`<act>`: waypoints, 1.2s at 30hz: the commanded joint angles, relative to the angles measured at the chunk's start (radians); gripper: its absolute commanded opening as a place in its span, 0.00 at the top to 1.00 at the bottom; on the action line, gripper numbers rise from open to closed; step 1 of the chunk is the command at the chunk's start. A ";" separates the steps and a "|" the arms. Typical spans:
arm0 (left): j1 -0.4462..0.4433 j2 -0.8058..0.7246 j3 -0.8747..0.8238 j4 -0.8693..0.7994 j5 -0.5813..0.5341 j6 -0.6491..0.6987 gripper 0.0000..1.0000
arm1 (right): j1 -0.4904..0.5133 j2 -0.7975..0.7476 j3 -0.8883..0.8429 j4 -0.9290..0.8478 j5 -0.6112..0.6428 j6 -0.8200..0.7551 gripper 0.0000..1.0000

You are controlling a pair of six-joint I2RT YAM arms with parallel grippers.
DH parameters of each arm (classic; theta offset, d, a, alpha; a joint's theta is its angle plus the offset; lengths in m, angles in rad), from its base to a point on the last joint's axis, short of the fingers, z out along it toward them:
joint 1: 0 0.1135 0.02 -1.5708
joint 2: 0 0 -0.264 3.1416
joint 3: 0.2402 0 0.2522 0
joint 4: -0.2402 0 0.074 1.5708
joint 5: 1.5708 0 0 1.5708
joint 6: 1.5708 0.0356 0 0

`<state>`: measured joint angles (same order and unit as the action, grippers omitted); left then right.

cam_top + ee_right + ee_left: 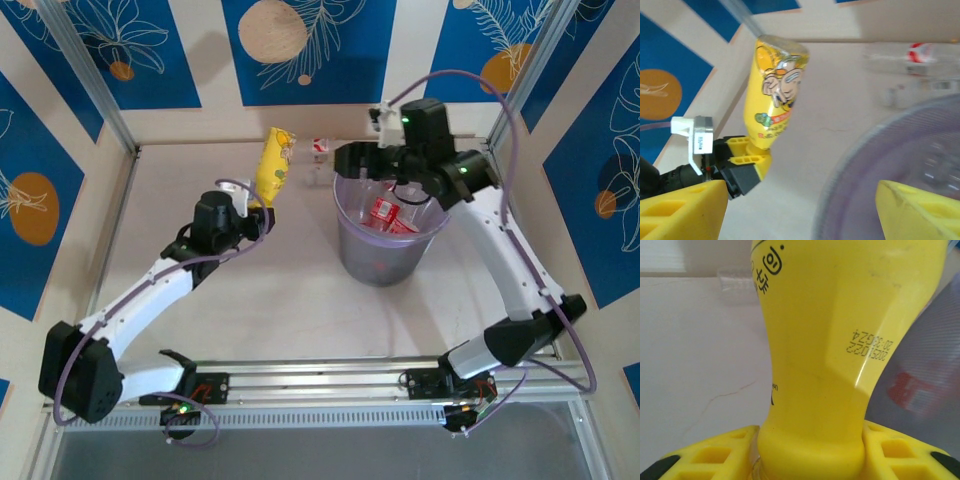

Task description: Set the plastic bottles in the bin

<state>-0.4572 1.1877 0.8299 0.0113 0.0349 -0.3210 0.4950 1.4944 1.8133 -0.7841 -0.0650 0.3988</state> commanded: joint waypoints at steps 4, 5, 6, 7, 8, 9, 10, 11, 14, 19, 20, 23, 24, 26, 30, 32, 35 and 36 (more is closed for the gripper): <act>0.002 -0.096 -0.088 0.147 0.155 -0.113 1.00 | 0.114 0.152 0.134 0.073 -0.052 0.019 0.21; 0.002 -0.104 -0.091 0.151 0.169 -0.118 1.00 | 0.123 0.177 0.155 0.074 -0.058 0.018 0.20; 0.002 -0.110 -0.098 0.163 0.186 -0.128 1.00 | 0.131 0.206 0.178 0.074 -0.063 0.020 0.19; 0.000 -0.116 -0.103 0.174 0.201 -0.134 1.00 | 0.138 0.234 0.203 0.073 -0.069 0.022 0.18; 0.000 -0.120 -0.107 0.185 0.213 -0.140 1.00 | 0.142 0.255 0.225 0.068 -0.075 0.022 0.17; -0.001 -0.127 -0.111 0.193 0.221 -0.143 1.00 | 0.145 0.281 0.247 0.064 -0.079 0.026 0.16; 0.000 -0.131 -0.114 0.200 0.227 -0.146 1.00 | 0.146 0.300 0.266 0.060 -0.078 0.030 0.15; -0.001 -0.136 -0.116 0.204 0.235 -0.148 1.00 | 0.148 0.317 0.277 0.059 -0.078 0.036 0.14; 0.000 -0.144 -0.124 0.227 0.258 -0.144 1.00 | 0.149 0.363 0.311 0.060 -0.092 0.049 0.13; -0.001 -0.128 -0.122 0.262 0.305 -0.138 1.00 | 0.150 0.417 0.348 0.062 -0.121 0.060 0.13; -0.001 -0.124 -0.120 0.262 0.308 -0.138 1.00 | 0.148 0.423 0.352 0.064 -0.128 0.062 0.15; -0.001 -0.118 -0.118 0.262 0.318 -0.133 1.00 | 0.144 0.439 0.357 0.079 -0.147 0.069 0.18; -0.001 -0.118 -0.121 0.269 0.326 -0.130 1.00 | 0.139 0.444 0.360 0.081 -0.157 0.073 0.20; -0.001 -0.116 -0.129 0.290 0.345 -0.122 1.00 | 0.131 0.451 0.361 0.087 -0.172 0.081 0.24; -0.001 -0.105 -0.130 0.289 0.347 -0.111 1.00 | 0.125 0.454 0.358 0.098 -0.183 0.090 0.37; -0.001 -0.101 -0.130 0.291 0.347 -0.112 1.00 | 0.125 0.454 0.361 0.098 -0.183 0.090 0.43; 0.000 -0.097 -0.130 0.294 0.344 -0.108 1.00 | 0.122 0.453 0.363 0.096 -0.185 0.087 0.47; -0.001 -0.096 -0.130 0.294 0.344 -0.107 1.00 | 0.121 0.453 0.363 0.095 -0.184 0.086 0.48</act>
<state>-0.4572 1.0889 0.7017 0.2607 0.3336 -0.4545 0.6220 1.9350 2.1448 -0.7094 -0.2176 0.4770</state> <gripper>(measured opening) 0.437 0.611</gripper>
